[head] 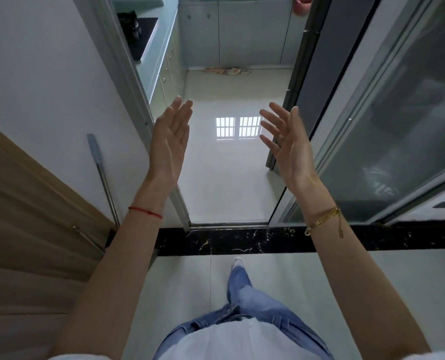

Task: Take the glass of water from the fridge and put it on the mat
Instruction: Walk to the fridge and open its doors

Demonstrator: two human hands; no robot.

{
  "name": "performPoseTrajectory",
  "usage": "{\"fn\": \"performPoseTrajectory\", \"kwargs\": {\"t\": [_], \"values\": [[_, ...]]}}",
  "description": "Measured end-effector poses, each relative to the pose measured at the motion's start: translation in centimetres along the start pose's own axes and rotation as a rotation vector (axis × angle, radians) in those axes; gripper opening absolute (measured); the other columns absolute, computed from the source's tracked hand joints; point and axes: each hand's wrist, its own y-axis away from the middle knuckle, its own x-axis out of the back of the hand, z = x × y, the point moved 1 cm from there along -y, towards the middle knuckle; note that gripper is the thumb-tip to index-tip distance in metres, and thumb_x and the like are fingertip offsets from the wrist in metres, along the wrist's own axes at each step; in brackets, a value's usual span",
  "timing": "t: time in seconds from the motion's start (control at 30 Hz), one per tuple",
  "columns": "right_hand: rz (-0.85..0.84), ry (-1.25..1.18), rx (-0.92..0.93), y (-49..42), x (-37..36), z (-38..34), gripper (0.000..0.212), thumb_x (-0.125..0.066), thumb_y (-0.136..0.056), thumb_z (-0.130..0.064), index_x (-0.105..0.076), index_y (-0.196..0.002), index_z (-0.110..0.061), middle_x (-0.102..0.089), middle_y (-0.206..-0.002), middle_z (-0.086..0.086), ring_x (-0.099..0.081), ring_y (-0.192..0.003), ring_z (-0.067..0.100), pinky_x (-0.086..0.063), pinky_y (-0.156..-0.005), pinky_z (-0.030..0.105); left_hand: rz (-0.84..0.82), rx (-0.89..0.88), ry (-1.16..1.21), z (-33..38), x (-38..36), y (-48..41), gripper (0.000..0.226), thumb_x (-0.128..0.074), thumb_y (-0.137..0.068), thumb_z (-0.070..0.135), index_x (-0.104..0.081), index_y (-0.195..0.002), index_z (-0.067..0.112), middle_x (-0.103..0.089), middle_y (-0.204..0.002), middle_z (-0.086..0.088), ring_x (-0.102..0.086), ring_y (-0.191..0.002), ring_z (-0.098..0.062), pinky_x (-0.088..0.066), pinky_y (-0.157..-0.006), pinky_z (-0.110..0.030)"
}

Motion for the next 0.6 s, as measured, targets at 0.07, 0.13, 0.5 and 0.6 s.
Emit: {"fn": "performPoseTrajectory", "kwargs": {"t": [0.07,0.13,0.5,0.6], "values": [[-0.005,-0.014,-0.008,-4.3,0.6,-0.2,0.052,-0.024,-0.109,-0.044,-0.050,-0.146,-0.017,-0.060,-0.145,0.003,-0.056,-0.134,0.016,-0.044,-0.116,0.039,0.023,-0.002,0.009,-0.1,-0.9,-4.0,0.050,-0.026,-0.108,0.032,-0.036,-0.154,0.013,-0.045,-0.158,-0.006,-0.039,-0.149,-0.016,-0.021,-0.127,-0.034],[-0.014,-0.017,-0.012,-8.6,1.2,-0.3,0.053,-0.024,-0.109,-0.044,-0.050,-0.146,-0.017,-0.060,-0.145,0.003,-0.056,-0.135,0.017,-0.044,-0.116,0.039,0.038,-0.007,0.016,-0.6,-1.7,-8.1,0.049,-0.026,-0.108,0.032,-0.038,-0.152,0.014,-0.046,-0.158,-0.006,-0.040,-0.149,-0.017,-0.023,-0.127,-0.036],[-0.058,-0.043,-0.060,-26.2,1.3,1.5,0.053,-0.027,-0.108,-0.044,-0.054,-0.142,-0.013,-0.063,-0.142,0.005,-0.058,-0.133,0.019,-0.048,-0.111,0.036,0.056,-0.019,-0.070,-2.9,-2.2,-23.9,0.051,-0.029,-0.105,0.036,-0.044,-0.148,0.016,-0.054,-0.151,-0.002,-0.051,-0.141,-0.020,-0.040,-0.118,-0.041],[-0.059,-0.059,-0.065,-30.6,1.2,2.9,0.053,-0.028,-0.108,-0.044,-0.055,-0.141,-0.012,-0.064,-0.141,0.007,-0.059,-0.132,0.020,-0.048,-0.111,0.037,0.048,-0.011,-0.066,-3.9,-1.5,-28.2,0.052,-0.032,-0.100,0.040,-0.047,-0.146,0.019,-0.057,-0.146,0.001,-0.052,-0.140,-0.019,-0.041,-0.116,-0.039]]}}
